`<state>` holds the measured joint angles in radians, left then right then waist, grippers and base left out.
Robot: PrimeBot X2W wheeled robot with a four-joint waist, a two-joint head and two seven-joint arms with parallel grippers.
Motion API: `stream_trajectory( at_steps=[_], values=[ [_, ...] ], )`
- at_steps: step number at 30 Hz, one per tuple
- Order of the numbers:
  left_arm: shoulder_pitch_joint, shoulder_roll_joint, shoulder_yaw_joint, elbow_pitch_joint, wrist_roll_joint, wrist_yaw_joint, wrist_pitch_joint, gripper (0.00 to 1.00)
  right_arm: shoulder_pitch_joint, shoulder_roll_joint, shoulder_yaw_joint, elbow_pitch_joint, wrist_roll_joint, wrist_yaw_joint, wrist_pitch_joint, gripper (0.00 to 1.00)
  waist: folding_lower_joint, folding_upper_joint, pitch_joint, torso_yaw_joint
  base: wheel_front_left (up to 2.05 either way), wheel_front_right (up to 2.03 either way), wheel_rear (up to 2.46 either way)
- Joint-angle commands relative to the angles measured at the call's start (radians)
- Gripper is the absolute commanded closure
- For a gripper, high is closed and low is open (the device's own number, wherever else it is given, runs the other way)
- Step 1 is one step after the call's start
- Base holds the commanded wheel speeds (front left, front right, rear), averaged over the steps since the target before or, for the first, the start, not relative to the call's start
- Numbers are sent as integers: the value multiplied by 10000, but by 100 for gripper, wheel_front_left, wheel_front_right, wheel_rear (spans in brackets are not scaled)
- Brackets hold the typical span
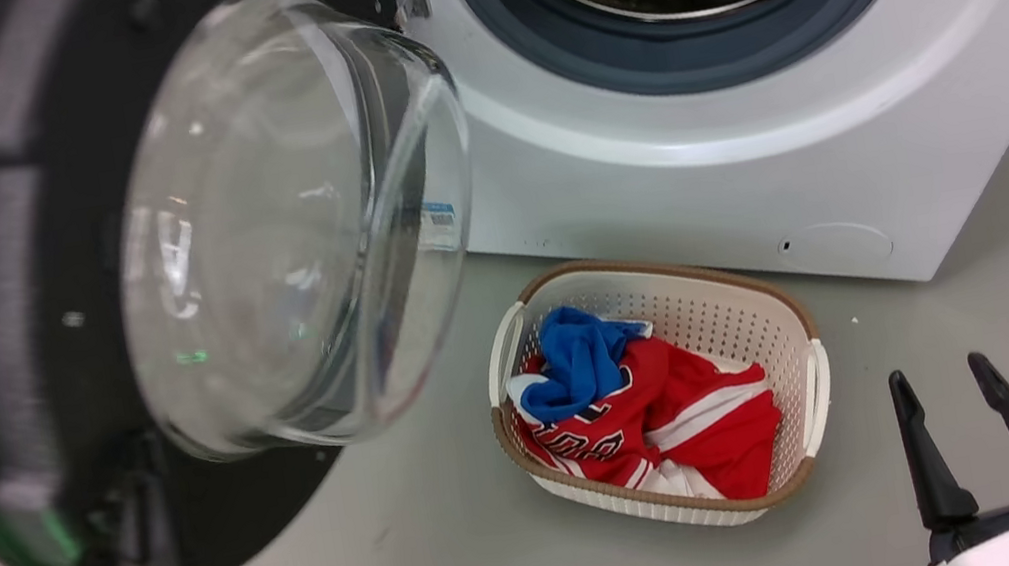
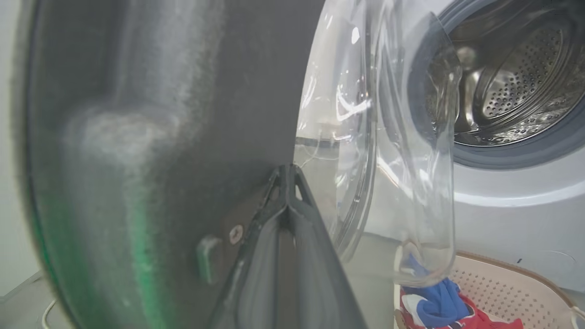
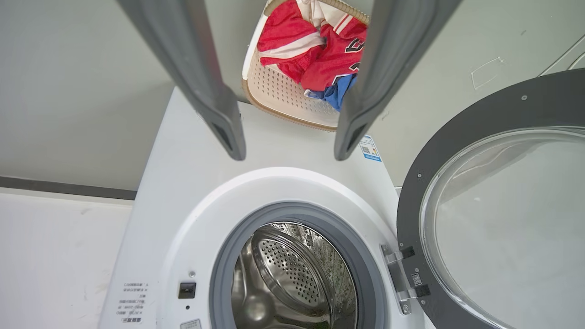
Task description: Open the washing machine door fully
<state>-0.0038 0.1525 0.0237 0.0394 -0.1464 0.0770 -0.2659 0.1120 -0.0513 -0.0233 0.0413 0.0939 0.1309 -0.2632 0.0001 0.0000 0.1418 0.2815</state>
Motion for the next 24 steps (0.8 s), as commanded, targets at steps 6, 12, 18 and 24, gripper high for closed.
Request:
stream_trajectory(
  at_steps=[6,12,18,24],
  values=[
    [-831,-1,1900,350,-57,-139,24,100,-528,22,0,-103,-326,-2,-21,0,-1,0,673,-44,0,0,0],
    [-1338,-38,3079,781,25,-314,27,100,-783,22,22,-117,-460,-2,-21,0,-1,0,1040,-224,0,0,0],
    [-1916,101,3929,1419,138,-654,26,100,-972,22,-34,-141,-558,-2,-21,0,-1,0,1346,-363,0,0,0],
    [-2599,418,4640,2179,208,-924,24,100,-1154,22,-14,-125,-619,-2,-21,0,-1,0,1546,-482,0,0,0]
  ],
)
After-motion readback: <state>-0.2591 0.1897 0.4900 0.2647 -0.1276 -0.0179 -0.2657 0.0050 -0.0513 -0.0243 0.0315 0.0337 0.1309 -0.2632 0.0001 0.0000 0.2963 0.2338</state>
